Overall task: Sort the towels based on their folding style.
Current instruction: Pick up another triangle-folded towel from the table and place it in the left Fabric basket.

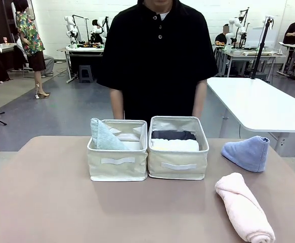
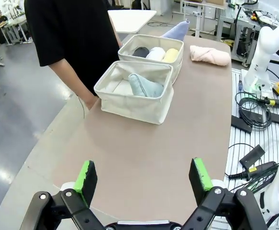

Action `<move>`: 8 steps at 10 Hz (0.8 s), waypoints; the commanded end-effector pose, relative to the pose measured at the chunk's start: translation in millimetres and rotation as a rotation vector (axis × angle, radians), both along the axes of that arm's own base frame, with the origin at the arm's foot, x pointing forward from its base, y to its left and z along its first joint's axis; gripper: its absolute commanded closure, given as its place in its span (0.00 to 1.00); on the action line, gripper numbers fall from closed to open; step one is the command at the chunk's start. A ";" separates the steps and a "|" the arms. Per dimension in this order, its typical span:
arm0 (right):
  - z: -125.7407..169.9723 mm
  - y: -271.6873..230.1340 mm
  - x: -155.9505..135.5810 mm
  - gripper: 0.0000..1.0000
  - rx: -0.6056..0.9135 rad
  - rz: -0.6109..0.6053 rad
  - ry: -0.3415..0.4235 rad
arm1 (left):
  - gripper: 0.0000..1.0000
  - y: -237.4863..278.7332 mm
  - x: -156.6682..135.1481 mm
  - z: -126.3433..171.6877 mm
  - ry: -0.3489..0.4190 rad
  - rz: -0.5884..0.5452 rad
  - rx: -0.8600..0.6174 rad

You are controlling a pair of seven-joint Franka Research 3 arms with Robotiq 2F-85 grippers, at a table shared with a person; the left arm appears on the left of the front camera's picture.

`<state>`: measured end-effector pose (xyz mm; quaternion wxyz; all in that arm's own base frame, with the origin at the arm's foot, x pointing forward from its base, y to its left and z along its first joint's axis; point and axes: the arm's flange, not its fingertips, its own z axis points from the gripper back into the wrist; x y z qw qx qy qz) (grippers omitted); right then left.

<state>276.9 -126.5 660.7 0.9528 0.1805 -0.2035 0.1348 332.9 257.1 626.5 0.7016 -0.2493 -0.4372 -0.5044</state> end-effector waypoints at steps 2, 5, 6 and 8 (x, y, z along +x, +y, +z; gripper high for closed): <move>-65.9 65.9 39.7 0.00 -0.222 0.086 0.024 | 0.00 3.5 -1.2 3.4 -0.004 -0.006 -0.004; -138.5 133.2 51.8 0.00 -0.285 0.213 0.049 | 0.00 3.5 -1.2 3.4 -0.004 -0.006 -0.004; -149.2 143.3 49.0 0.00 -0.309 0.239 0.057 | 0.00 3.5 -1.2 3.4 -0.004 -0.006 -0.004; -54.4 52.6 -11.8 0.00 -0.429 0.122 0.151 | 0.00 3.5 -1.2 3.4 -0.004 -0.006 -0.004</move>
